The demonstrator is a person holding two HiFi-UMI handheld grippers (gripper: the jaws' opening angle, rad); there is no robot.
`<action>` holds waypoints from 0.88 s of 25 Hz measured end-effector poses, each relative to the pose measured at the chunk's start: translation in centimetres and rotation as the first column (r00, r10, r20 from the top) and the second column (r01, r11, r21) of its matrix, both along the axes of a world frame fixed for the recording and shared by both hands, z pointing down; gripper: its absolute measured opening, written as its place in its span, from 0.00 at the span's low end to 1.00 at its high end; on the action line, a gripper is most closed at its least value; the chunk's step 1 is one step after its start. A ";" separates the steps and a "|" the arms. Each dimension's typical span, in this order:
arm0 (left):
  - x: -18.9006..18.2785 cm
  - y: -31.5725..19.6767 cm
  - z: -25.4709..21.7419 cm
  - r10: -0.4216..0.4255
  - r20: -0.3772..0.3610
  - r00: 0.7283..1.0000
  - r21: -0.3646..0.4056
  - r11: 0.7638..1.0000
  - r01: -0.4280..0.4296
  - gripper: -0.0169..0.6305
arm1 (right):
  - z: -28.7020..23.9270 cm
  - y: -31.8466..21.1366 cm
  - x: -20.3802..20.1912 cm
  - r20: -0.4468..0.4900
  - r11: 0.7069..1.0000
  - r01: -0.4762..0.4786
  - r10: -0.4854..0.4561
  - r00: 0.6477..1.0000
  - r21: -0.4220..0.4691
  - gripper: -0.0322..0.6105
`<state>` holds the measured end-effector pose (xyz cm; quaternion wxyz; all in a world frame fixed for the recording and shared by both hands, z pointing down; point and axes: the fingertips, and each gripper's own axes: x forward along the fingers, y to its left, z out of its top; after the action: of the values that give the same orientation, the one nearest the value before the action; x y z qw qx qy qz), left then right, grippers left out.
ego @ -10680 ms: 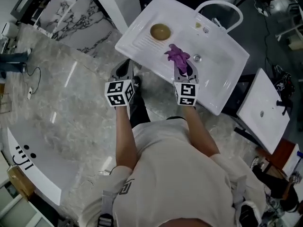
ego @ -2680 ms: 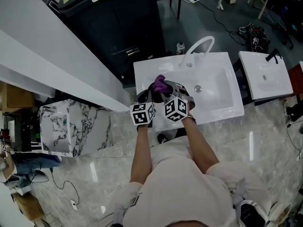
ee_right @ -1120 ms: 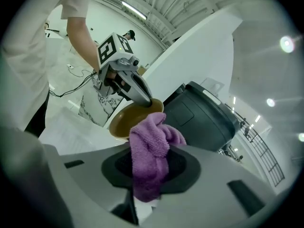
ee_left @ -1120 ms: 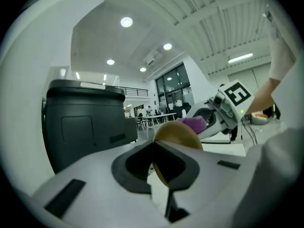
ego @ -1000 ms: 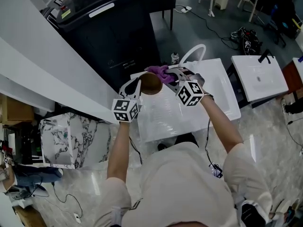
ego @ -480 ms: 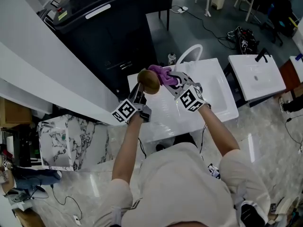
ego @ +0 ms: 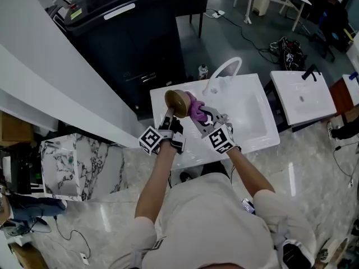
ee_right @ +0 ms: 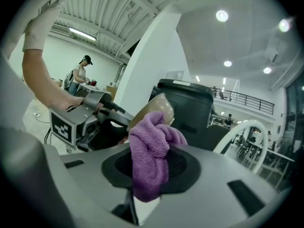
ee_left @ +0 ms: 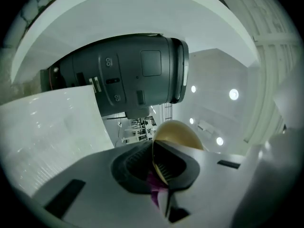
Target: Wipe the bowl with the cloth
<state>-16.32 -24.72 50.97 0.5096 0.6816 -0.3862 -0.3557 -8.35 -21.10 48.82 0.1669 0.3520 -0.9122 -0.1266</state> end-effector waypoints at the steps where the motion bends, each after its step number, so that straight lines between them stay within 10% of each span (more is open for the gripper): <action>1: 0.5 0.1 -0.4 0.024 -0.046 0.999 0.009 1.000 -0.024 0.05 | 0.8 0.5 -0.5 -0.016 1.000 0.022 -0.023 1.000 -0.019 0.19; 7: 4.9 2.0 -2.3 0.297 -0.075 0.952 0.077 0.954 -0.291 0.05 | 4.1 2.3 -2.5 -0.102 0.984 0.157 -0.166 0.981 -0.089 0.19; 14: 5.8 5.0 -4.1 0.586 -0.169 0.793 0.185 0.809 -0.558 0.05 | 2.1 3.7 -2.7 -0.001 0.904 0.413 -0.416 0.910 -0.110 0.19; 19: 6.9 8.0 -2.6 0.733 -0.119 0.670 0.163 0.680 -0.715 0.05 | 1.8 2.2 -1.6 -0.109 0.898 0.434 -0.439 0.892 -0.069 0.19; 22: 7.0 9.0 -0.8 0.759 -0.094 0.645 0.100 0.652 -0.752 0.05 | 1.5 1.7 -0.9 -0.233 0.891 0.453 -0.449 0.863 -0.038 0.19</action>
<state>-9.33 -15.67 50.18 0.6170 0.7694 -0.0245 -0.1634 -9.24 -19.39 50.35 0.2364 0.1132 -0.9417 -0.2109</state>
